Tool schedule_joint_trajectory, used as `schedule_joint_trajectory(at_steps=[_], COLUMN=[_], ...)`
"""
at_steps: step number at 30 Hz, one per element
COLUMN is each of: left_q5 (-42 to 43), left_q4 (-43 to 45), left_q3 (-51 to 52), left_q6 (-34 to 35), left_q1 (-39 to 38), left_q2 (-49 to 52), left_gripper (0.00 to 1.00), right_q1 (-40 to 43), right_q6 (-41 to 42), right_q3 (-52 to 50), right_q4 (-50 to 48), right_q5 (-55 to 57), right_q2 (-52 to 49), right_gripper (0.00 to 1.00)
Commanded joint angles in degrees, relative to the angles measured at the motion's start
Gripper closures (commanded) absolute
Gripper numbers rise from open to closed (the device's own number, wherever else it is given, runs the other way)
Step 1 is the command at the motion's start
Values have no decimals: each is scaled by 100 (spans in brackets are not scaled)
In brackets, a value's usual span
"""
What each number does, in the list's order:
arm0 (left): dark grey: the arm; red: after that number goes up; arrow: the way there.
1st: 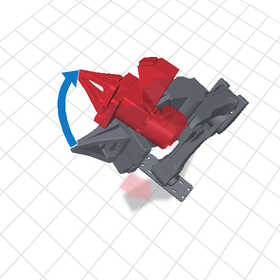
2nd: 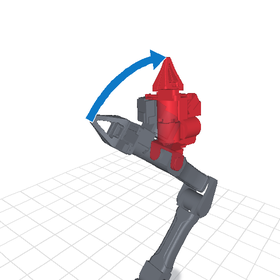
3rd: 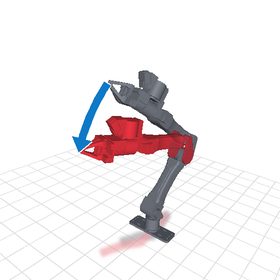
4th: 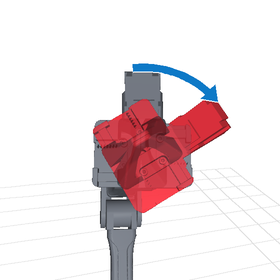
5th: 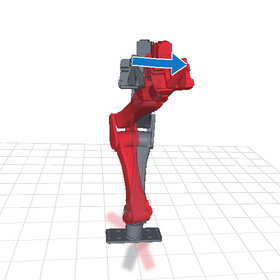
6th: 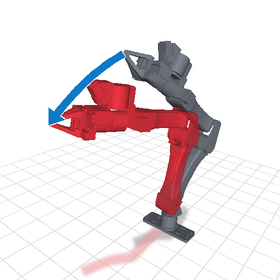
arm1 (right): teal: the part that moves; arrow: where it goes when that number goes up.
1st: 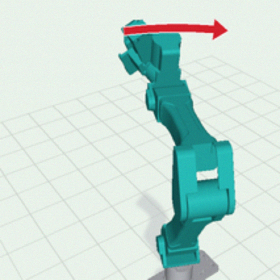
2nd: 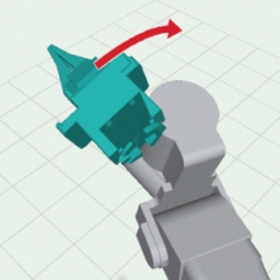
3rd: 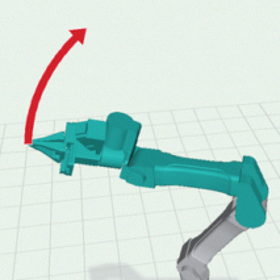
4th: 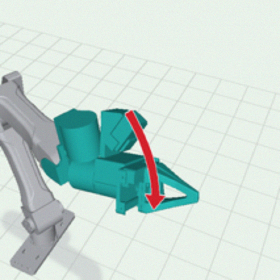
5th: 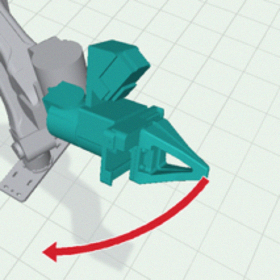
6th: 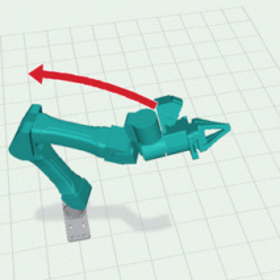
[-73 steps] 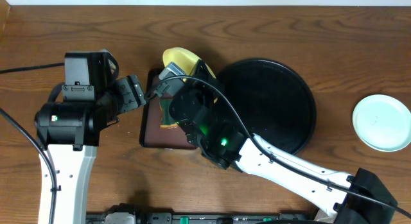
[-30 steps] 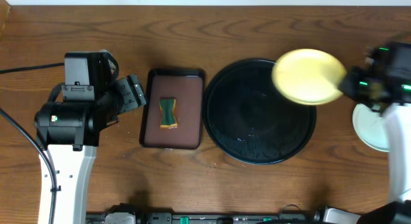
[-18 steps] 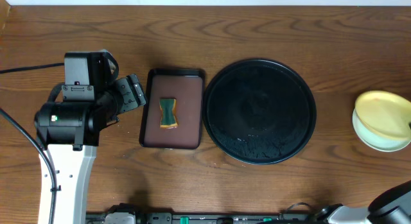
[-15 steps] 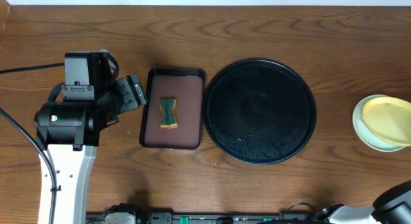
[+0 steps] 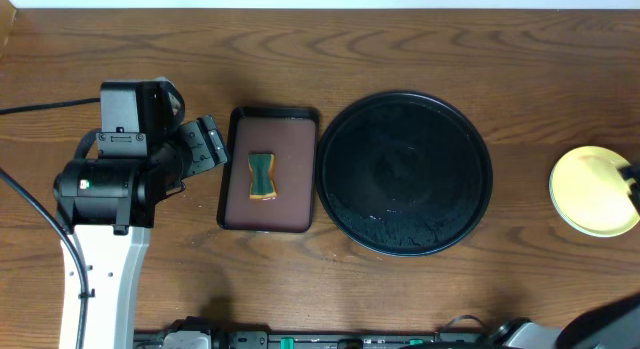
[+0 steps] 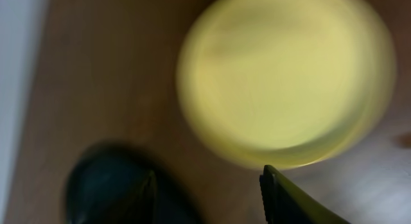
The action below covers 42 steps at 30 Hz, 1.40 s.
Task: Clean dirty plates on tray and stack at the side
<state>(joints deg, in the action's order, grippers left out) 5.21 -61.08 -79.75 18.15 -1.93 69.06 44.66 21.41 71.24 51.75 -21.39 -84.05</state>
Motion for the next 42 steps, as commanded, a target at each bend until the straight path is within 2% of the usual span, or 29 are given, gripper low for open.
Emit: schedule_joint_trajectory(at_steps=[1,6,7,8,17,23,26,30,33,38,42], left_q5=[-72,-72,-72,-72,-72,-72,-72,-72,-72,-72,-72], left_q4=[2,2,2,2,2,2,2,2,2,2,2], left_q3=[-48,-48,-48,-48,-48,-48,-48,-48,-48,-48,-48], left_q6=[-13,-13,-13,-13,-13,-13,-13,-13,-13,-13,-13], left_q1=[22,22,22,22,22,22,22,22,22,22,22], left_q2=[-4,-4,-4,-4,-4,-4,-4,-4,-4,-4,-4], left_gripper=[17,17,17,17,17,17,17,17,17,17,17], right_q1=[-870,-2227,-2693,-2909,-3414,-3421,-3628,-4124,-4330,-4336,-4336], right_q6=[-389,-962,-1180,-1182,-1187,-1187,-1187,-1305,-1620,-1676,-1681], right_q3=[17,17,17,17,17,17,15,-219,-684,-2155,-3314], right_q4=[133,358,378,391,560,1779,1978,1377,684,-645,-977], right_q5=[-627,-540,-540,-542,-518,-192,490,1626,1849,1797,1849], right_q2=[1172,2492,2929,3163,4098,4179,4210,4520,4937,6037,6865], right_gripper=[49,47,26,1,1,1,1,1,1,1,1])
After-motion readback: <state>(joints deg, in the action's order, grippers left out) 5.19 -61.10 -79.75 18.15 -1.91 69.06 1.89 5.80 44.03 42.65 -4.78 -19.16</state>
